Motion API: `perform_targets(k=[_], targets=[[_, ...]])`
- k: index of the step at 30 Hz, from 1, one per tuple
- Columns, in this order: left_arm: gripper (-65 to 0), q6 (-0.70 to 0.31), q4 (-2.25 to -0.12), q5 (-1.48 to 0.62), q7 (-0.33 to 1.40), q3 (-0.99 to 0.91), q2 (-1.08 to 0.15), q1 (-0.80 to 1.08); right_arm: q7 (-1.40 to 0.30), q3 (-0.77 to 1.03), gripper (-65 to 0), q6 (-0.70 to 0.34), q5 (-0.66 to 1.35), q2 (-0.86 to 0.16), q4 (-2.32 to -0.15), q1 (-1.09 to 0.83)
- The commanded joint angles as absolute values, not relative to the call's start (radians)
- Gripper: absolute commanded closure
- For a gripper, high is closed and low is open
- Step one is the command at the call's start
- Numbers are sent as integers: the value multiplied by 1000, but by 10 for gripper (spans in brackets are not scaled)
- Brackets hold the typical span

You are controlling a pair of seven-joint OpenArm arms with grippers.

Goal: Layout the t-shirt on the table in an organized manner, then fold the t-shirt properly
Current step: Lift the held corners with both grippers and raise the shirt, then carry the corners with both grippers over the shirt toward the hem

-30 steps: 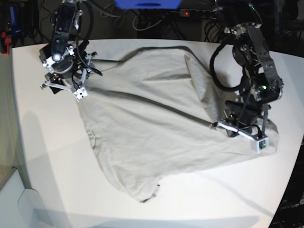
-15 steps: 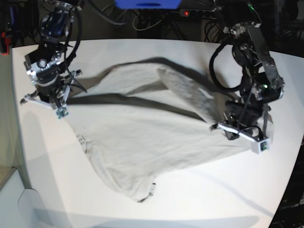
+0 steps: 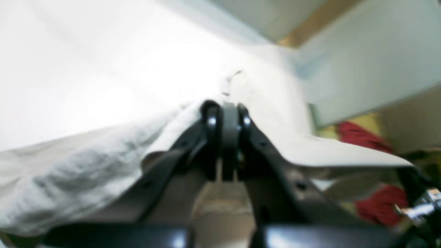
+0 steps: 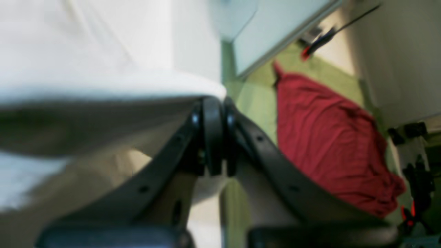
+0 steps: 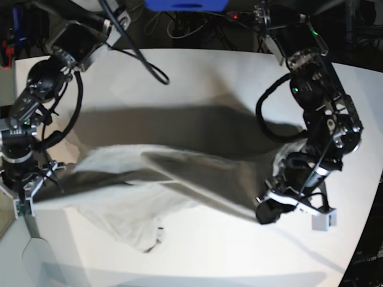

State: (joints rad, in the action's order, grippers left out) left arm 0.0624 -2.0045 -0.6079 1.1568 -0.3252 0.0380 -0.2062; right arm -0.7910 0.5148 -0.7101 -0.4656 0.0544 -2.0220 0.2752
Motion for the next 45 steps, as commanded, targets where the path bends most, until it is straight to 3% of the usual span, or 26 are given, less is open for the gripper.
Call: perform_targets(k=[1, 8, 22, 26, 37, 45], targets=[[-3, 59, -2022, -638, 1141, -326, 47, -237, -768, 518, 0, -698, -461, 44, -2040, 325], [-2, 59, -2022, -690, 1141, -335, 157, -254, -771, 527, 0, -698, -463, -1, -2041, 478], [-1, 67, -1963, -677, 1099, -509, 157, -262, -766, 427, 0, -698, -461, -22, -1910, 539], [-1, 67, -1905, -690, 998, -507, 114, -252, -765, 392, 0, -698, -461, -22, -1885, 575], [-1, 59, -2020, -760, 993, -453, 19, -231, -765, 397, 0, -698, -463, -35, -2032, 625], [-1, 62, -2026, -983, 993, -450, -68, -239, -763, 483, 0, -698, -461, -28, -2037, 622]])
